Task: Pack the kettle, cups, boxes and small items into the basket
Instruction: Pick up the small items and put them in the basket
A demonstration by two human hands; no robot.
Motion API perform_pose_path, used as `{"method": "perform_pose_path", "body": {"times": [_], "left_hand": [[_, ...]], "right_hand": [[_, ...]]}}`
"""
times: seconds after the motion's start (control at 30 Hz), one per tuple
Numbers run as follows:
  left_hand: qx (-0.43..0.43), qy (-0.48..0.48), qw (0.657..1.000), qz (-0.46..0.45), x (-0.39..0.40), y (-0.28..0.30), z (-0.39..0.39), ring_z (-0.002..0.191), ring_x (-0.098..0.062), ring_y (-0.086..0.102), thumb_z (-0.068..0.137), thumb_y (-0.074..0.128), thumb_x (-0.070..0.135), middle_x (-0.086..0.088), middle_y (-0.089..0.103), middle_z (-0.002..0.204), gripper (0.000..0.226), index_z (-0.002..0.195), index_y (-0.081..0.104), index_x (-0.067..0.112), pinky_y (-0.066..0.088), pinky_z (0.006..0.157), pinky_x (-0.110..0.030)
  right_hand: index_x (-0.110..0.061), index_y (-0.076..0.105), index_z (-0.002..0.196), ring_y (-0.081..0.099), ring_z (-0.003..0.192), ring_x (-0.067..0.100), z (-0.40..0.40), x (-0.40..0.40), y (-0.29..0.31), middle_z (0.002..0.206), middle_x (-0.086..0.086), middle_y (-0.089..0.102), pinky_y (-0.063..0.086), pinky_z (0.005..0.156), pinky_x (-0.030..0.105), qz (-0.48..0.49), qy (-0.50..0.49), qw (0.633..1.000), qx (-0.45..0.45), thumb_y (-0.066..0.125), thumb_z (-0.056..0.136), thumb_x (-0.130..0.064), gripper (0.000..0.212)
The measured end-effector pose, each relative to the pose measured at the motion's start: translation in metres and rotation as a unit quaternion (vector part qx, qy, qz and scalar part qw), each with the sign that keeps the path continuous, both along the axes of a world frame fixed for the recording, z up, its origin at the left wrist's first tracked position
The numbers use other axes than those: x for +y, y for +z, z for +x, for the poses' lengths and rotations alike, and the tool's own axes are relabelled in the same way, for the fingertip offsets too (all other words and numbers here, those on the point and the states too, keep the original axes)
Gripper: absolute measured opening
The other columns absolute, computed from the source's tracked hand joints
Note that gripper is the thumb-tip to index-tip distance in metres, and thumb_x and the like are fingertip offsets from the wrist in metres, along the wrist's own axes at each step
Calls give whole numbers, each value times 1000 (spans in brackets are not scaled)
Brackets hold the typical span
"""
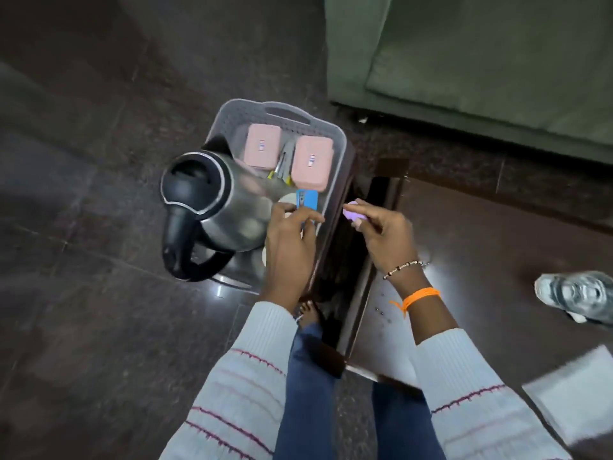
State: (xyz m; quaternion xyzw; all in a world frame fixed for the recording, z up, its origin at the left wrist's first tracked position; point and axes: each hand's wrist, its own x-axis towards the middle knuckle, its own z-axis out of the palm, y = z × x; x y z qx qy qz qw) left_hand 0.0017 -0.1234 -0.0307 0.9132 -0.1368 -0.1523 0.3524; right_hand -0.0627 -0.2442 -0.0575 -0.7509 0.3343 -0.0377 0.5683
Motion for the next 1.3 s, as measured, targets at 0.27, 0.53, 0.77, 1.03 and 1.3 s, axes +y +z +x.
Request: {"method": "perform_pose_path", "body": {"times": [0.27,0.53,0.77,1.03,1.3], "left_hand": [[41,22,988,148,-36,-16,77,118,-42,41,85,40,-5,-21,34,135,38,118,58,2,30,104,-40],[65,-41,958,278,-52,-37,126,120,-42,42,90,39,-2,-29,36,134,32,121,47,-5,34,102,-43],[112,-105,946,286,-53,-48,133,118,-37,45,91,38,-4,-26,45,129,31,121,45,-8,39,98,-40],[150,-78,957,236,-52,-52,133,120,-40,45,89,36,-9,-29,50,126,32,119,47,-12,39,99,-41],[155,25,981,115,-49,-47,132,119,-39,47,86,38,-10,-25,46,131,43,127,47,-5,34,99,-39]], "right_hand": [[-2,67,108,57,119,20,68,-13,-4,119,15,65,42,108,36,-63,-11,998,11,54,83,8,30],[-5,68,107,58,114,16,76,-19,-6,116,11,67,47,103,38,-55,-19,998,15,54,84,6,29],[-8,63,113,61,92,12,103,-25,-14,106,6,68,49,87,21,-38,-41,998,6,57,85,-4,28],[-5,69,106,62,93,13,155,-35,-16,111,13,70,50,93,28,-91,-24,995,-16,59,81,0,28],[-5,72,96,65,93,30,194,-45,-32,103,18,69,50,91,40,-155,39,987,24,57,80,1,23]]}}
